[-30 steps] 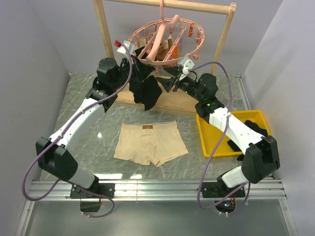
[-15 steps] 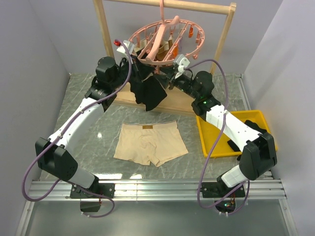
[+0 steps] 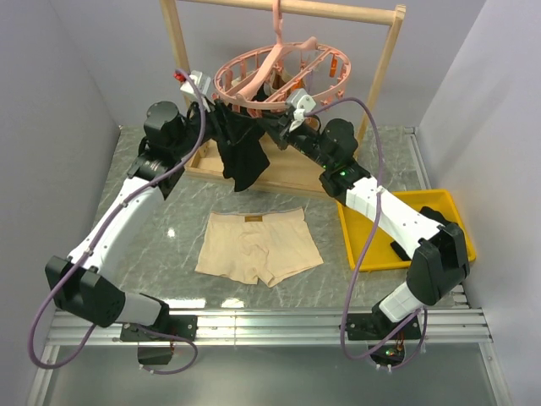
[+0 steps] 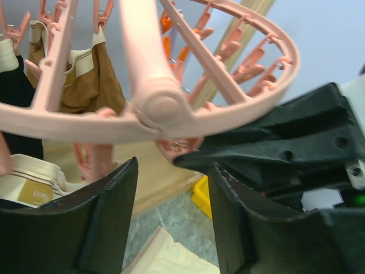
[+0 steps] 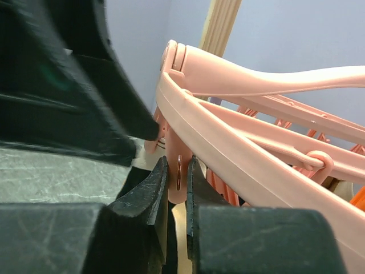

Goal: Clip the underwear to the hanger

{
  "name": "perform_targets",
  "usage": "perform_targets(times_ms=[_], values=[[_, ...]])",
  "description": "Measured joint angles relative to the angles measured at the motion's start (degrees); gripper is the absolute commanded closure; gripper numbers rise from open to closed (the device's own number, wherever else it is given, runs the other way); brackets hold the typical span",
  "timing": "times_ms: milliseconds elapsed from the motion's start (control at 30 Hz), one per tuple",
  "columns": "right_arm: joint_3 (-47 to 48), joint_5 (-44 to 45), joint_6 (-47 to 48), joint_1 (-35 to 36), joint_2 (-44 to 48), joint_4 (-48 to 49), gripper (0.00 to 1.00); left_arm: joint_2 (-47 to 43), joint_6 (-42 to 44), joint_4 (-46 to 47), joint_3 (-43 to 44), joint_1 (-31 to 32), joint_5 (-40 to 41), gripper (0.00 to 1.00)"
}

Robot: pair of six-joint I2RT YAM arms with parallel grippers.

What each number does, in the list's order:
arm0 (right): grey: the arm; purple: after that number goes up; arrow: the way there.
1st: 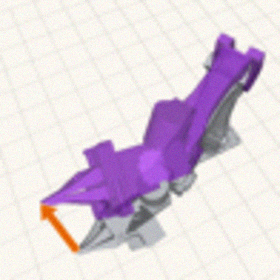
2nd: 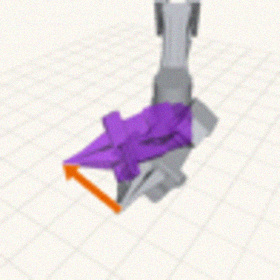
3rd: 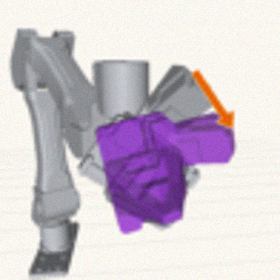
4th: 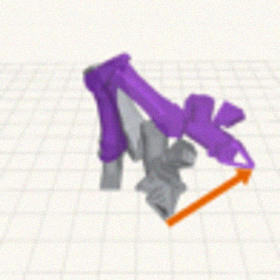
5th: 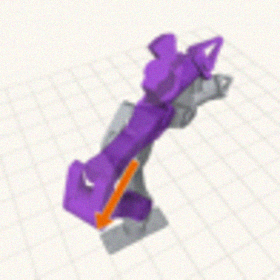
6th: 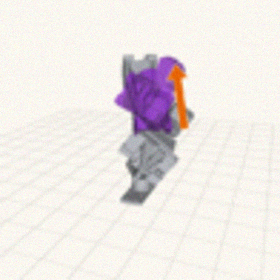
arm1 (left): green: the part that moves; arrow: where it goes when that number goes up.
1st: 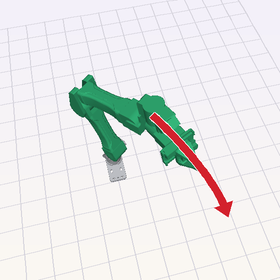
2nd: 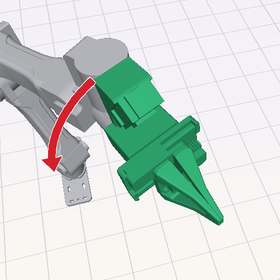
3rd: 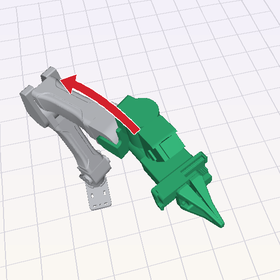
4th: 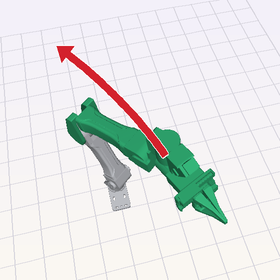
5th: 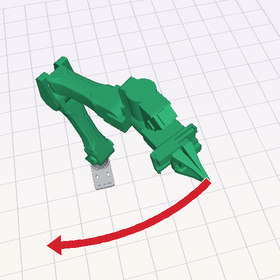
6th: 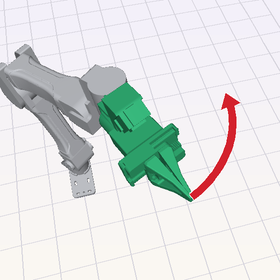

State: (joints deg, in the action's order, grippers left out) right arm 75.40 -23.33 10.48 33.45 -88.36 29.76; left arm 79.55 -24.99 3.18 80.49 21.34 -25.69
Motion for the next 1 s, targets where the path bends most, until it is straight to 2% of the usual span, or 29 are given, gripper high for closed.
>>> perform_targets(times_ms=[167, 367, 667, 800, 1000], values=[[0.04, 1.64, 0.07, 0.79, 0.00, -0.02, 1.00, -2.49, -2.05, 0.68, -1.46, 0.11, -0.39, 0.40], [0.04, 2.14, -0.59, 1.07, 0.00, 0.17, 1.00, -1.53, -5.84, 1.01, -1.46, 0.11, 0.07, 0.42], [0.04, 2.36, -2.08, 1.29, 0.00, 0.28, 1.00, 0.22, -11.23, 6.38, -2.32, 0.11, 1.79, 0.38], [0.04, 2.36, -2.32, 1.29, 0.00, 0.28, 1.00, 0.22, -12.81, 10.80, -3.82, 0.17, 3.32, 0.41], [0.04, 2.36, -3.21, 1.31, 0.00, 0.68, 1.00, 0.22, -12.96, 12.59, -4.35, 1.31, 5.27, 0.45]])
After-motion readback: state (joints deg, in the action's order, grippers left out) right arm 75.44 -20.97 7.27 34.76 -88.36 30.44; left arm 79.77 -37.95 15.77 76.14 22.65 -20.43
